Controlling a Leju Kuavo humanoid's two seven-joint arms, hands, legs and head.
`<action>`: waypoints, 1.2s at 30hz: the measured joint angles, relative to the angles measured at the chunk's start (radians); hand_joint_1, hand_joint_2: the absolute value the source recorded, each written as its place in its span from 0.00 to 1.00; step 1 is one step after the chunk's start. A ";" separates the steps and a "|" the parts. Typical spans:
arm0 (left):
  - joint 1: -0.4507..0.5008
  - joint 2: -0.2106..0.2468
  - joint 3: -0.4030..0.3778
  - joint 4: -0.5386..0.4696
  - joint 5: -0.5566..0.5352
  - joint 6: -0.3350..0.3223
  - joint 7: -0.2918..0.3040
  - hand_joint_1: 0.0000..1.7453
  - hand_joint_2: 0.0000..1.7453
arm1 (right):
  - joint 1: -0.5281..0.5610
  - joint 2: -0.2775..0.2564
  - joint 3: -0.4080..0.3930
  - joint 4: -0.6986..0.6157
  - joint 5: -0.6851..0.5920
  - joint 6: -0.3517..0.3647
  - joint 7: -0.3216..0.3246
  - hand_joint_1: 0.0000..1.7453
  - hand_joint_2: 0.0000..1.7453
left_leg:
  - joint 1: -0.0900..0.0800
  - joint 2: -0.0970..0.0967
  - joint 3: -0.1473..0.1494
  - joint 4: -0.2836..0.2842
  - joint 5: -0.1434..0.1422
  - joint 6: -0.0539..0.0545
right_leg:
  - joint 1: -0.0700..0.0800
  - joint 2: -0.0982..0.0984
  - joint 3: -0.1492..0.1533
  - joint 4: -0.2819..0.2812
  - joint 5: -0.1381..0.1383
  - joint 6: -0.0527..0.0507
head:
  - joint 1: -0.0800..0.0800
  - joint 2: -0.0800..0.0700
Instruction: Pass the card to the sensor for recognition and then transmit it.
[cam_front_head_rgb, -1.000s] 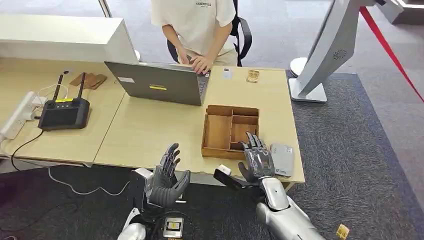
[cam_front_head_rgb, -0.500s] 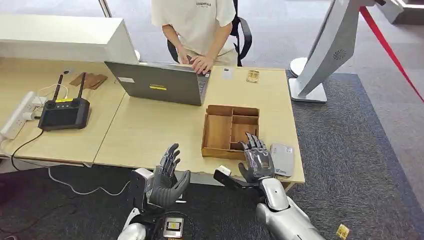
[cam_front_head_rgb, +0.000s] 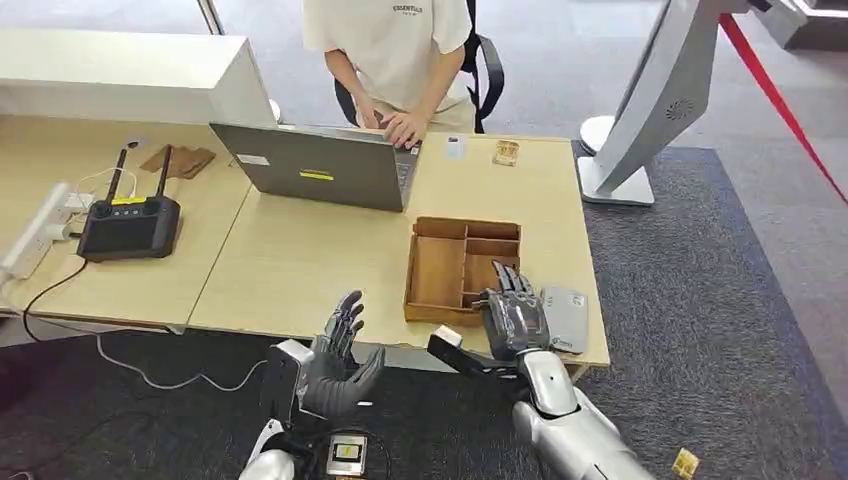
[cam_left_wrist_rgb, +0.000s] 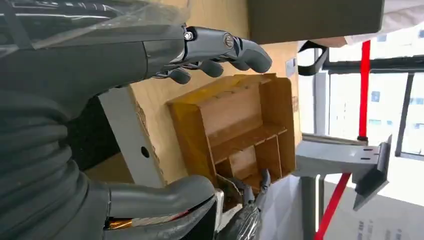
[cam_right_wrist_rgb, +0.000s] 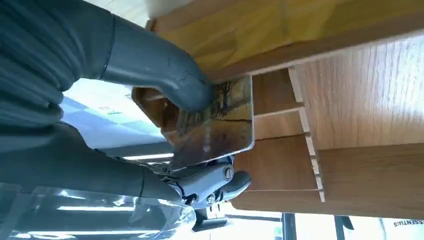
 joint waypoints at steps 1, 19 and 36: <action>0.002 0.000 0.001 0.000 -0.002 0.000 0.001 0.00 1.00 | 0.000 0.002 0.000 0.000 0.002 -0.013 -0.003 1.00 1.00 | 0.000 0.000 0.000 0.000 0.000 0.000 | 0.000 0.000 0.000 0.000 0.000 0.000 | 0.000 0.000; 0.006 -0.002 0.002 0.000 0.005 0.000 -0.002 0.00 1.00 | -0.023 0.016 0.009 -0.050 0.025 -0.036 0.001 1.00 1.00 | 0.000 0.000 0.000 0.000 0.000 0.000 | 0.000 0.000 -0.001 0.000 0.000 0.000 | 0.000 0.000; -0.004 -0.002 -0.003 0.017 0.030 0.000 -0.022 0.00 1.00 | -0.139 -0.035 -0.021 -0.211 0.047 -0.090 0.015 1.00 1.00 | 0.000 0.000 0.000 0.000 0.000 0.000 | 0.000 0.000 -0.001 0.001 0.000 0.000 | 0.000 0.000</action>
